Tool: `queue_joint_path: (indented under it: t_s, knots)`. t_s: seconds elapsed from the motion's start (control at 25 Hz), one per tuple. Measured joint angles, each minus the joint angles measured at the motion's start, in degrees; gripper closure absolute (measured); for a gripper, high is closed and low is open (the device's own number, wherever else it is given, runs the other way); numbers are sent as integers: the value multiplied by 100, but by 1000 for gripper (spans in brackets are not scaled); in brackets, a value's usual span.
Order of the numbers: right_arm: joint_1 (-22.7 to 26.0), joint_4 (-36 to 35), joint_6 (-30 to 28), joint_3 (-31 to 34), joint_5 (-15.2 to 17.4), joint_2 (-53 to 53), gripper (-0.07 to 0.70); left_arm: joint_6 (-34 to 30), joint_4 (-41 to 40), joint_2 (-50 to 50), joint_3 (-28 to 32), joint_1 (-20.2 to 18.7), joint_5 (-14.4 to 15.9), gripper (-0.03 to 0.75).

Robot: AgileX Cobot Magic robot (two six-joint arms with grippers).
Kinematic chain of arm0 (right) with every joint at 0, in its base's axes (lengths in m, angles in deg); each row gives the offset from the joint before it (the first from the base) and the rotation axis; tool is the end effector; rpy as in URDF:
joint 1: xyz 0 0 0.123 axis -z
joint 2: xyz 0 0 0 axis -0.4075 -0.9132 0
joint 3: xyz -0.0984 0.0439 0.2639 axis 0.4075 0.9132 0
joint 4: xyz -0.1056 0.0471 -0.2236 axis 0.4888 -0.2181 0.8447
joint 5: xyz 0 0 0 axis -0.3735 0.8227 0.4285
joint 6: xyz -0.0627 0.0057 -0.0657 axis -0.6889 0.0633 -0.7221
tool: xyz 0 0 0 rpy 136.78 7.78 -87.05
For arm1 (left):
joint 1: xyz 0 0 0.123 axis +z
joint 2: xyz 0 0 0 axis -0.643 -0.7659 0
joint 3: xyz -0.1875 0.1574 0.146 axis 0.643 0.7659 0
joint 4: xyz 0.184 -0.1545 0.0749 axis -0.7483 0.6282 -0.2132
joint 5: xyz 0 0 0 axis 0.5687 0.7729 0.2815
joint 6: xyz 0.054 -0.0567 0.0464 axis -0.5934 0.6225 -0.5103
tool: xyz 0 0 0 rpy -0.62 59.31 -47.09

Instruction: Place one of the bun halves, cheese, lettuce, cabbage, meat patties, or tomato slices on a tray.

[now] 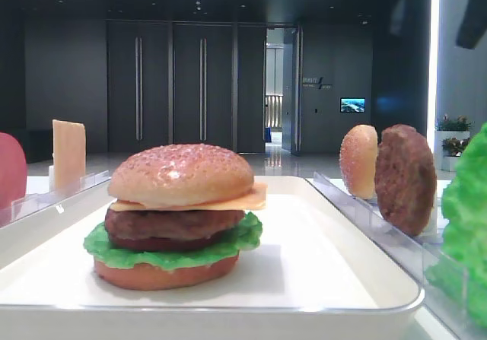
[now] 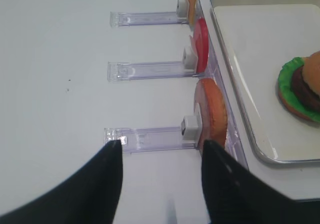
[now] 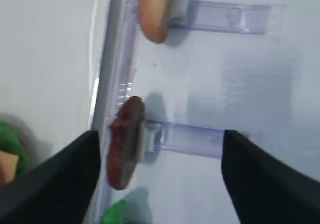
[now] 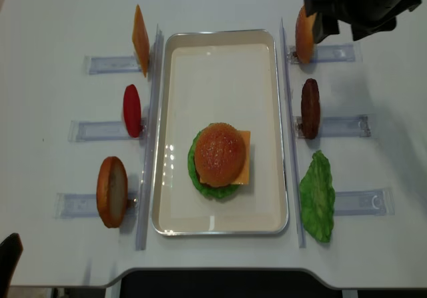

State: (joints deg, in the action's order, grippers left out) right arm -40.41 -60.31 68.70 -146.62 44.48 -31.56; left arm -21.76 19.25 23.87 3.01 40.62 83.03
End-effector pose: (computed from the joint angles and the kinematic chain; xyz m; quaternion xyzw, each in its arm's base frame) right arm 0.3159 0.1029 0.3105 -0.0717 0.9772 0.0944 0.1761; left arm -0.0068 -0.0037 0.2667 0.0141 0.8682 -0.0093 0.4960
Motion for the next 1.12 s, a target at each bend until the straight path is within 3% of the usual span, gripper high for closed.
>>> queue_joint_path:
  t_s: [0.28,0.48,0.76,1.12]
  knots:
    - [1266,14,-615,0,493,0,144,0,4,0,0,0,0,324]
    - [1793,27,-877,0,876,0,144,0,7,0,0,0,0,324]
    - [1908,33,-983,67,897,107,144,0,11,0,0,0,0,324]
    - [1908,20,-1030,1618,913,1741,144,0,18,0,0,0,0,324]
